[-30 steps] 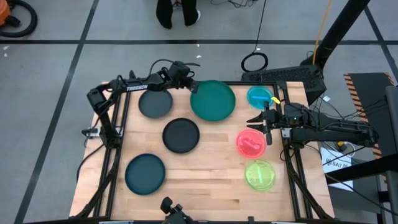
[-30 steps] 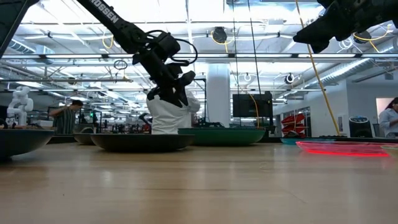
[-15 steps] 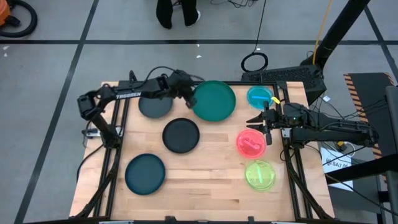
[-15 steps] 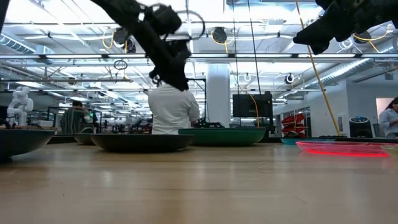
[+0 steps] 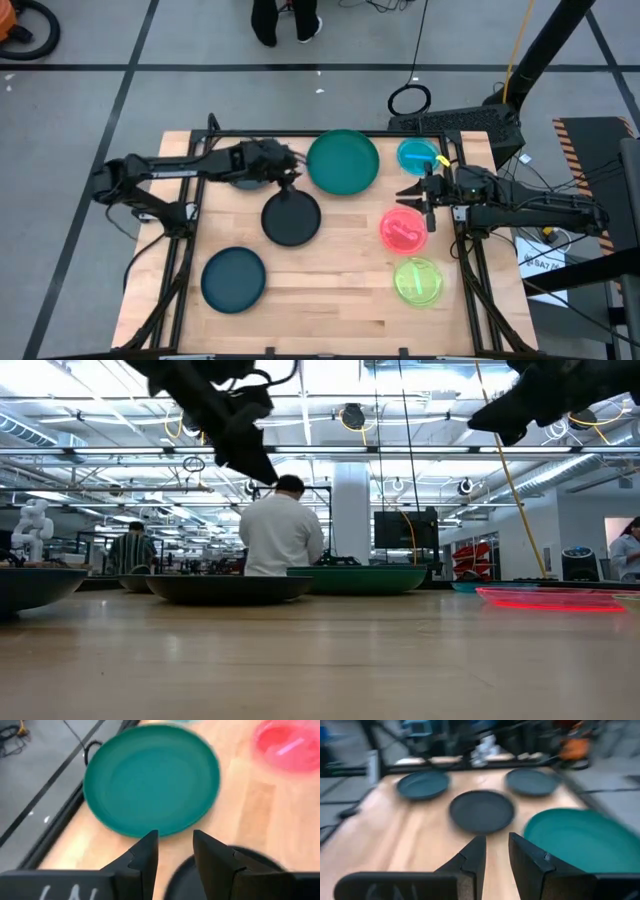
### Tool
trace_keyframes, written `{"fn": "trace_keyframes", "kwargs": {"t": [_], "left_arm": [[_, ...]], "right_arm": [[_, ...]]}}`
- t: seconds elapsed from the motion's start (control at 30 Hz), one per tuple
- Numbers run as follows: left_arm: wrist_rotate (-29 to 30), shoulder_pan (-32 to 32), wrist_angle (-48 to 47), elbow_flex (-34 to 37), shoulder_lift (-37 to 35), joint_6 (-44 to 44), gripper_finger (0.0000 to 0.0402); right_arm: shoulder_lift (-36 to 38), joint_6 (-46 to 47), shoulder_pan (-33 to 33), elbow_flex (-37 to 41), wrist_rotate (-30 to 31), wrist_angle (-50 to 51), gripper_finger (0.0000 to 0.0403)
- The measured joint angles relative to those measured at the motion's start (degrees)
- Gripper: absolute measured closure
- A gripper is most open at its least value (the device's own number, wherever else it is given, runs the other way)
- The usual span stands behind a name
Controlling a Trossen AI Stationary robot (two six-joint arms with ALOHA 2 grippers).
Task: Stack plastic plates
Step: Stack the black plate on top of the green plate
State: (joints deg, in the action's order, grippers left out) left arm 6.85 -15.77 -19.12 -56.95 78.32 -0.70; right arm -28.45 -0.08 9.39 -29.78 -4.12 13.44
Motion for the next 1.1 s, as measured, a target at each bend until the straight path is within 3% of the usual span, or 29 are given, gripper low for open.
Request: {"fn": "trace_keyframes", "kwargs": {"t": [0.13,0.2,0.37,0.6,0.87,1.1], "left_arm": [[1.43,2.23,-0.15,5.74,-6.31,-3.05,0.0273],[3.34,3.45,-0.25,8.12,-9.86,-4.35,0.0273],[6.59,6.35,-4.85,12.22,-18.56,-7.5,0.0273],[6.8,10.49,-18.11,14.39,-25.69,-10.76,0.0272],[6.8,15.87,-25.69,15.15,-26.64,-16.6,0.0272],[6.79,20.99,-27.49,15.15,-26.6,-21.12,0.0272]], "right_arm": [[-1.54,2.79,0.04,-0.02,12.21,-8.36,0.0326],[-3.46,2.13,0.09,-0.04,14.83,-12.78,0.0326],[-11.2,0.91,0.4,-3.21,14.6,-17.63,0.0339],[-25.48,-0.59,1.25,-12.65,14.58,-16.28,0.0364],[-38.09,2.15,1.51,-21.77,14.29,-13.15,0.0379],[-46.73,3.1,1.37,-27.69,5.47,-12.8,0.0385]]}}
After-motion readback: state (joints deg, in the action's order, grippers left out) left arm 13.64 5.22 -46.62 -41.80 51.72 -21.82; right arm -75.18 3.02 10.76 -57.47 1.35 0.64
